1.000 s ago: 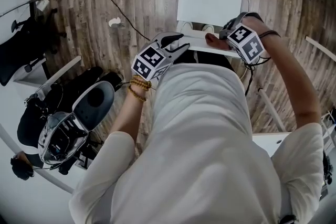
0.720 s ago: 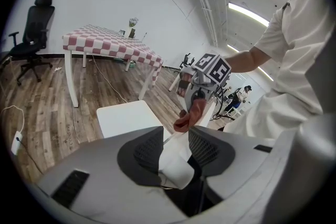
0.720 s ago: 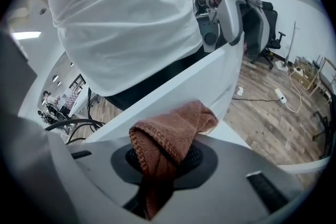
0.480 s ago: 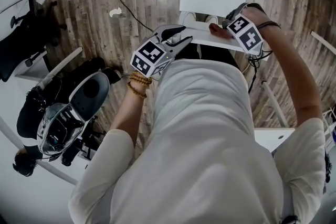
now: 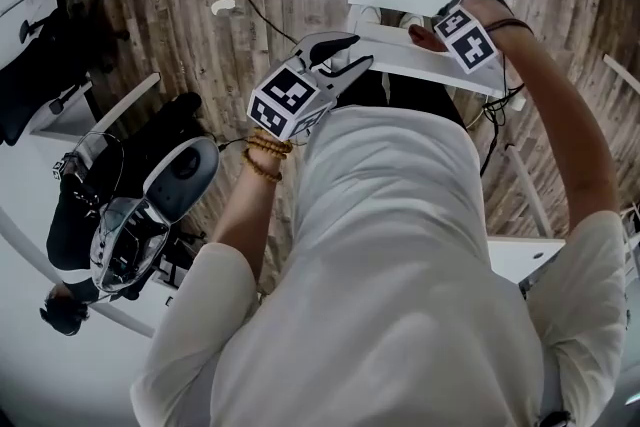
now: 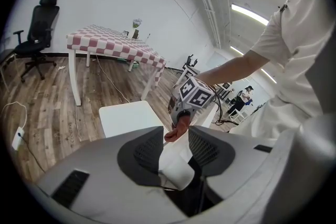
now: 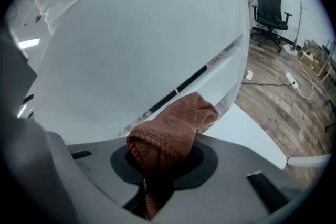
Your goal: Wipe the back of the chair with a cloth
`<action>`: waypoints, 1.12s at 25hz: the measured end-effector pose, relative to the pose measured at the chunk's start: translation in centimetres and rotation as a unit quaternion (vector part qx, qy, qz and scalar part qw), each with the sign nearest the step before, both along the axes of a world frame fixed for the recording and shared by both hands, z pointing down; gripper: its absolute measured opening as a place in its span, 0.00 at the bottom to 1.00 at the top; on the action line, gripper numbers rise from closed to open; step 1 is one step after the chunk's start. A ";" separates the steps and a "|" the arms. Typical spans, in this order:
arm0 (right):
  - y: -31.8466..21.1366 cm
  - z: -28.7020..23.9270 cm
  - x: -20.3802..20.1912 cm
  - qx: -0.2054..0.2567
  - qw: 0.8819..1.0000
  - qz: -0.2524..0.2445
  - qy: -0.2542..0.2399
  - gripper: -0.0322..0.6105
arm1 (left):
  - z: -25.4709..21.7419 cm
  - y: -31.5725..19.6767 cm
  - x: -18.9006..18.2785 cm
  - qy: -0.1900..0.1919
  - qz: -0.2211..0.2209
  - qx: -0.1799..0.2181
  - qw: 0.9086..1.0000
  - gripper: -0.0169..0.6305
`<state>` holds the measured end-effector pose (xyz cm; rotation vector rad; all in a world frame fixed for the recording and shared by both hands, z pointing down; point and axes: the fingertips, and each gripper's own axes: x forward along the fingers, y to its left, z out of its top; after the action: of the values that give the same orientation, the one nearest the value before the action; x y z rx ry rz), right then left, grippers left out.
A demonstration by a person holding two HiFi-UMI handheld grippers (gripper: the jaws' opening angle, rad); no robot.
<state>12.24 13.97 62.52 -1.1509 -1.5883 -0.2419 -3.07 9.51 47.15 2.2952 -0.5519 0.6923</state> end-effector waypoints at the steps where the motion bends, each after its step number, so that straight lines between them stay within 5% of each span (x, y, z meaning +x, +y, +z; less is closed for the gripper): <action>1: -0.1 0.6 0.2 -0.002 1.000 -0.001 0.005 0.20 | 0.0 -0.1 0.0 0.000 -0.001 0.000 1.000 0.29; 11: -0.2 4.2 1.7 -0.024 0.998 0.037 0.033 0.20 | 0.1 -0.3 -0.1 -0.008 -0.005 0.003 1.000 0.29; 28: 0.3 -4.0 2.3 -0.050 0.997 0.056 0.026 0.20 | -0.1 0.1 -0.4 -0.017 0.015 0.004 1.000 0.29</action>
<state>14.50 14.22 58.54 -1.1313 -1.6279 -0.0581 -3.44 9.56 47.06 2.3077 -0.5371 0.7470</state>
